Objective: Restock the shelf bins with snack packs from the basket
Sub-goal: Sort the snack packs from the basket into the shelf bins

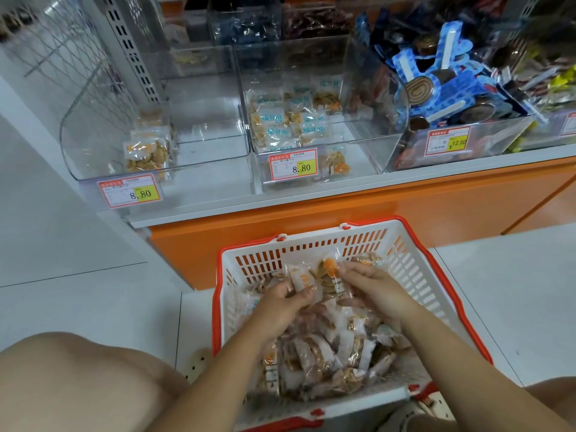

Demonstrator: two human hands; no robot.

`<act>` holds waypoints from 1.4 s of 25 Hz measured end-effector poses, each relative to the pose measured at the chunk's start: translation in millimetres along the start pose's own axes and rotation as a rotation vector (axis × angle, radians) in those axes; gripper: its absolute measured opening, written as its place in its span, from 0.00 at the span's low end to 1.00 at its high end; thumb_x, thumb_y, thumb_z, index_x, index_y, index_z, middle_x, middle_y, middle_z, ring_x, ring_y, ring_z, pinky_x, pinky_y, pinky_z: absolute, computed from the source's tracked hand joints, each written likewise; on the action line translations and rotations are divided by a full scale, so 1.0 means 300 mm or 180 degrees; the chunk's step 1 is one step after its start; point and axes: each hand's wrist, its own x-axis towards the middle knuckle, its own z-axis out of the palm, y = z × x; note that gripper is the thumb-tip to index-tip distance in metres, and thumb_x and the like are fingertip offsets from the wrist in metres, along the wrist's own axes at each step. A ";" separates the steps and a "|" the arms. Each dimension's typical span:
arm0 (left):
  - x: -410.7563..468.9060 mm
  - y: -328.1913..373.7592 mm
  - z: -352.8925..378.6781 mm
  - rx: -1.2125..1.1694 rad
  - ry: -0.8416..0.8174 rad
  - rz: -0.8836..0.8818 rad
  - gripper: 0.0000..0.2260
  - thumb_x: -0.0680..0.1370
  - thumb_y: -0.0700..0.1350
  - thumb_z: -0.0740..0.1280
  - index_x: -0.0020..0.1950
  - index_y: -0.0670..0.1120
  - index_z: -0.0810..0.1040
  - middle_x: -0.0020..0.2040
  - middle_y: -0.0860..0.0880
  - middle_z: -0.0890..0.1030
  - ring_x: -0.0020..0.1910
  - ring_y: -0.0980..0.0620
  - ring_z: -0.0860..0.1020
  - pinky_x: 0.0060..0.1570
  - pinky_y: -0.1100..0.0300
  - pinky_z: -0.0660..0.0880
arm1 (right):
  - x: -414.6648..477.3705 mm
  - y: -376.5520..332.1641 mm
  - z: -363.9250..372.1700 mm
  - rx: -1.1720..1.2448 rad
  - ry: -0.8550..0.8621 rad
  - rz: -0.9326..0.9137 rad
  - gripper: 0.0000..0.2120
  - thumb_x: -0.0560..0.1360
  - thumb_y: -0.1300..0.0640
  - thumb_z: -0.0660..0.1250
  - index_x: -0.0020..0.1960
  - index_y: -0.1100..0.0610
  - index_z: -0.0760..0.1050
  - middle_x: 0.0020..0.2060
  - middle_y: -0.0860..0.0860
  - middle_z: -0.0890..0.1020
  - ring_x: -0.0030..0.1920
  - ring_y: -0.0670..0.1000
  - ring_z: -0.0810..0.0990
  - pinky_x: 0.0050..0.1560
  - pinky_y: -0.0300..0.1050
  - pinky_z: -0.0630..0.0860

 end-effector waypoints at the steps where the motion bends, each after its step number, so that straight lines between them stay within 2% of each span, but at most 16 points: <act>1: -0.005 0.009 0.001 -0.0108 0.0018 0.0012 0.22 0.62 0.70 0.74 0.51 0.62 0.82 0.56 0.53 0.84 0.54 0.49 0.83 0.58 0.44 0.77 | 0.007 -0.002 0.005 0.0124 0.0048 -0.0037 0.20 0.68 0.47 0.74 0.56 0.57 0.82 0.53 0.55 0.84 0.53 0.53 0.82 0.48 0.49 0.81; 4: -0.011 0.030 0.007 -0.0761 0.0181 -0.0076 0.27 0.69 0.66 0.69 0.59 0.49 0.79 0.55 0.44 0.84 0.52 0.43 0.84 0.57 0.45 0.79 | 0.016 -0.002 0.019 0.0624 0.0063 0.0042 0.05 0.74 0.60 0.69 0.45 0.63 0.79 0.38 0.61 0.77 0.34 0.51 0.77 0.34 0.41 0.78; 7: -0.021 0.064 0.004 -0.1382 0.0228 -0.0149 0.24 0.73 0.59 0.65 0.62 0.45 0.77 0.55 0.41 0.84 0.55 0.41 0.82 0.56 0.45 0.79 | 0.023 0.017 0.023 0.0985 -0.0170 0.0286 0.03 0.74 0.65 0.68 0.48 0.63 0.77 0.44 0.62 0.73 0.38 0.55 0.74 0.39 0.43 0.81; 10: -0.034 0.079 -0.010 -0.1667 0.0148 -0.0148 0.20 0.73 0.55 0.67 0.60 0.46 0.78 0.55 0.40 0.84 0.55 0.41 0.82 0.51 0.47 0.81 | 0.028 0.029 0.036 0.1087 -0.0178 0.0306 0.03 0.76 0.69 0.64 0.46 0.63 0.75 0.41 0.62 0.73 0.38 0.54 0.75 0.39 0.44 0.82; 15: -0.080 0.086 -0.065 -0.1585 0.0267 0.0050 0.14 0.76 0.38 0.68 0.62 0.43 0.77 0.51 0.43 0.85 0.49 0.43 0.84 0.42 0.55 0.83 | -0.005 -0.012 0.101 0.1097 -0.0148 0.0254 0.08 0.74 0.74 0.64 0.48 0.63 0.71 0.38 0.64 0.76 0.37 0.59 0.81 0.44 0.52 0.83; 17: -0.106 0.107 -0.101 -0.1134 0.0543 0.0245 0.13 0.77 0.38 0.68 0.61 0.48 0.78 0.51 0.45 0.85 0.49 0.47 0.84 0.43 0.56 0.82 | -0.019 -0.057 0.140 0.0467 -0.0109 0.0128 0.17 0.72 0.68 0.69 0.59 0.58 0.74 0.44 0.61 0.81 0.46 0.60 0.83 0.54 0.56 0.80; 19: -0.144 0.167 -0.145 -0.0489 0.0626 0.0550 0.12 0.78 0.41 0.69 0.59 0.54 0.79 0.52 0.50 0.84 0.48 0.54 0.84 0.45 0.60 0.81 | -0.044 -0.151 0.202 -0.0212 -0.0076 -0.0210 0.23 0.68 0.52 0.77 0.61 0.50 0.77 0.48 0.56 0.84 0.52 0.57 0.83 0.60 0.58 0.76; 20: -0.170 0.211 -0.167 -0.0174 0.0587 0.0737 0.12 0.78 0.43 0.69 0.57 0.58 0.79 0.52 0.53 0.84 0.48 0.59 0.83 0.46 0.63 0.79 | -0.050 -0.198 0.228 -0.0508 -0.0068 -0.0391 0.26 0.64 0.45 0.79 0.58 0.53 0.79 0.48 0.55 0.84 0.51 0.56 0.83 0.60 0.60 0.76; 22: -0.230 0.316 -0.231 0.0351 0.0630 0.1140 0.12 0.78 0.46 0.70 0.57 0.63 0.78 0.52 0.61 0.82 0.51 0.66 0.80 0.51 0.68 0.77 | -0.064 -0.327 0.312 -0.1016 -0.0019 -0.0776 0.24 0.61 0.42 0.80 0.44 0.61 0.79 0.39 0.55 0.82 0.42 0.53 0.81 0.51 0.58 0.76; 24: -0.282 0.429 -0.309 0.0634 0.1048 0.1716 0.12 0.77 0.47 0.70 0.58 0.61 0.79 0.52 0.61 0.83 0.52 0.67 0.79 0.56 0.66 0.76 | -0.086 -0.482 0.403 -0.1104 0.0149 -0.1196 0.11 0.65 0.52 0.77 0.35 0.56 0.77 0.28 0.48 0.77 0.32 0.45 0.77 0.40 0.41 0.73; 25: -0.313 0.482 -0.371 0.0760 0.1527 0.2023 0.12 0.77 0.47 0.70 0.58 0.60 0.79 0.52 0.61 0.82 0.52 0.67 0.78 0.54 0.69 0.75 | -0.083 -0.562 0.464 -0.1115 0.0179 -0.1456 0.08 0.68 0.57 0.75 0.35 0.53 0.77 0.25 0.43 0.76 0.28 0.40 0.75 0.36 0.33 0.70; 27: -0.355 0.560 -0.527 0.0895 0.2704 0.2572 0.14 0.76 0.47 0.71 0.61 0.56 0.78 0.54 0.61 0.80 0.53 0.65 0.77 0.53 0.69 0.75 | -0.027 -0.700 0.599 -0.1137 0.0258 -0.1926 0.06 0.72 0.59 0.73 0.40 0.50 0.78 0.23 0.41 0.75 0.26 0.37 0.74 0.31 0.29 0.68; 29: -0.352 0.579 -0.677 0.1208 0.3540 0.2593 0.21 0.76 0.49 0.71 0.68 0.54 0.72 0.60 0.55 0.75 0.60 0.57 0.75 0.59 0.57 0.75 | 0.072 -0.791 0.718 -0.1148 0.0343 -0.2144 0.06 0.73 0.59 0.73 0.41 0.51 0.77 0.24 0.40 0.75 0.25 0.36 0.73 0.27 0.27 0.66; 30: -0.335 0.567 -0.738 0.1348 0.3627 0.2341 0.25 0.76 0.50 0.71 0.72 0.53 0.68 0.64 0.52 0.72 0.64 0.54 0.72 0.63 0.52 0.73 | 0.145 -0.815 0.767 -0.1292 0.0347 -0.2072 0.04 0.73 0.59 0.73 0.43 0.54 0.78 0.26 0.41 0.77 0.26 0.37 0.73 0.25 0.27 0.65; 32: -0.296 0.546 -0.809 0.1263 0.3234 0.1817 0.30 0.76 0.53 0.69 0.76 0.54 0.61 0.70 0.52 0.69 0.69 0.52 0.69 0.67 0.47 0.70 | 0.287 -0.832 0.863 -0.1694 0.0199 -0.1565 0.07 0.73 0.60 0.73 0.49 0.60 0.79 0.38 0.49 0.83 0.33 0.42 0.77 0.27 0.28 0.68; 35: -0.254 0.528 -0.845 0.0974 0.2785 0.1728 0.29 0.78 0.51 0.68 0.76 0.59 0.60 0.68 0.56 0.73 0.67 0.55 0.73 0.65 0.48 0.73 | 0.475 -0.794 0.947 -0.2047 -0.0368 -0.0256 0.14 0.70 0.62 0.76 0.53 0.66 0.79 0.49 0.61 0.83 0.44 0.54 0.80 0.45 0.42 0.77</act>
